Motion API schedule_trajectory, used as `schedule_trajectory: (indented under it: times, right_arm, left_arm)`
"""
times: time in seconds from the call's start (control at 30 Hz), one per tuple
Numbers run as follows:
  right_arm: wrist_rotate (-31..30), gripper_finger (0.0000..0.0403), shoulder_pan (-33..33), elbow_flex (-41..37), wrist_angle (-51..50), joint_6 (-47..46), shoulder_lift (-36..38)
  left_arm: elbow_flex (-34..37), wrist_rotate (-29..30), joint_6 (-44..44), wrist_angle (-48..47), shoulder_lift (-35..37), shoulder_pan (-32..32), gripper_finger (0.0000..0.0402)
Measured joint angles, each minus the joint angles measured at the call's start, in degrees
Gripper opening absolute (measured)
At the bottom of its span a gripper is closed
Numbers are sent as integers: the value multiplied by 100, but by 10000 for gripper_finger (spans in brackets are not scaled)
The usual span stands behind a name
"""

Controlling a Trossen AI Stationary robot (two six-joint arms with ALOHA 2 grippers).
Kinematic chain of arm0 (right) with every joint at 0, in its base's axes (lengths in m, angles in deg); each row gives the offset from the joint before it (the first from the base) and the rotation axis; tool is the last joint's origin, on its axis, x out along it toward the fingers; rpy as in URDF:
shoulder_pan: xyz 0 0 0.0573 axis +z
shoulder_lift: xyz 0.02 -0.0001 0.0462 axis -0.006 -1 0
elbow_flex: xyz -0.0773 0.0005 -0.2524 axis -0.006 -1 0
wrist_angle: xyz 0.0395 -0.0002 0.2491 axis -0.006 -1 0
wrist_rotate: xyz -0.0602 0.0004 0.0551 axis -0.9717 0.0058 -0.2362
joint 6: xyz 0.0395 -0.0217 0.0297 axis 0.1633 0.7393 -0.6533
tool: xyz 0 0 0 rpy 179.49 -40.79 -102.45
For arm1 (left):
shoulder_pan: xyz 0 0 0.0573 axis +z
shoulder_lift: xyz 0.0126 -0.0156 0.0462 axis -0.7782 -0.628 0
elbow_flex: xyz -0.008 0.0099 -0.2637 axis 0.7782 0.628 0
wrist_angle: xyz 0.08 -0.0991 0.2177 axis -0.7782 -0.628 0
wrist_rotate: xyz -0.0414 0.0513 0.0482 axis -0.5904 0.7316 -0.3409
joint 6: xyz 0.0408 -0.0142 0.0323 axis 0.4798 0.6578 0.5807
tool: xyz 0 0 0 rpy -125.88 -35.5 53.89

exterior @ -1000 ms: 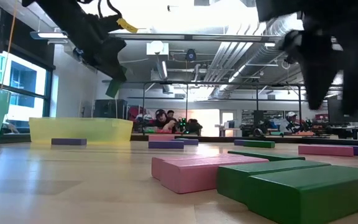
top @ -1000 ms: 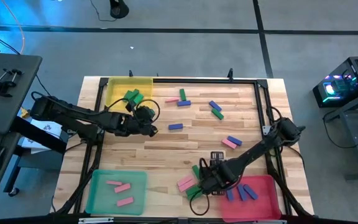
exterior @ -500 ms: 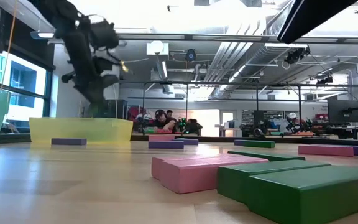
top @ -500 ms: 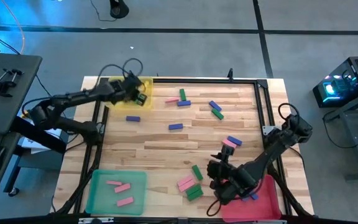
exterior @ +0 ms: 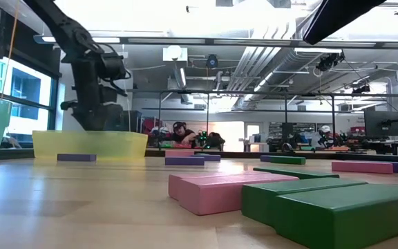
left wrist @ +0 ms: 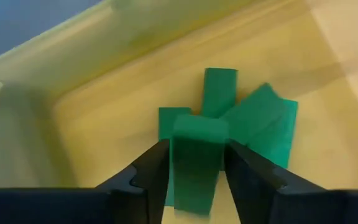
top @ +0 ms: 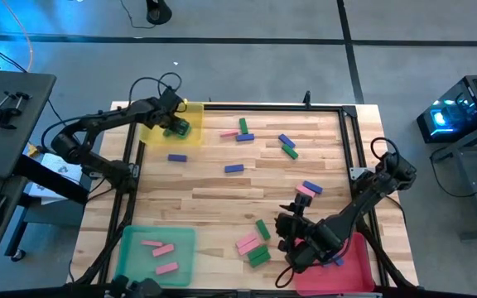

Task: Sort blocks
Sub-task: Put the green block into the yellow bin, then put the pink block into the green bin

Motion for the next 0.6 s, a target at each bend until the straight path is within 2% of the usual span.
schedule_trajectory:
  times: [0.2, 0.33, 0.47, 0.53, 0.6]
  right_arm:
    - [-33, 196, 0, 0, 3, 0, 0]
    - [-436, 196, 0, -70, 130, 2, 1]
    - [-1222, 196, 0, -557, 613, 177, 4]
    - [-1317, 196, -38, -856, 846, 66, 4]
    - [-1306, 196, -107, -1114, 1091, -96, 2]
  left_arm:
    - [-395, 6, 222, -515, 8, 233, 176]
    - [-986, -25, 206, -1230, 11, 237, 186]
    - [-1384, -802, 165, -1577, 92, -8, 188]
    - [-1399, -1225, 147, -1431, 228, -273, 188]
    - [-1401, -1370, 18, -1218, 354, -647, 188]
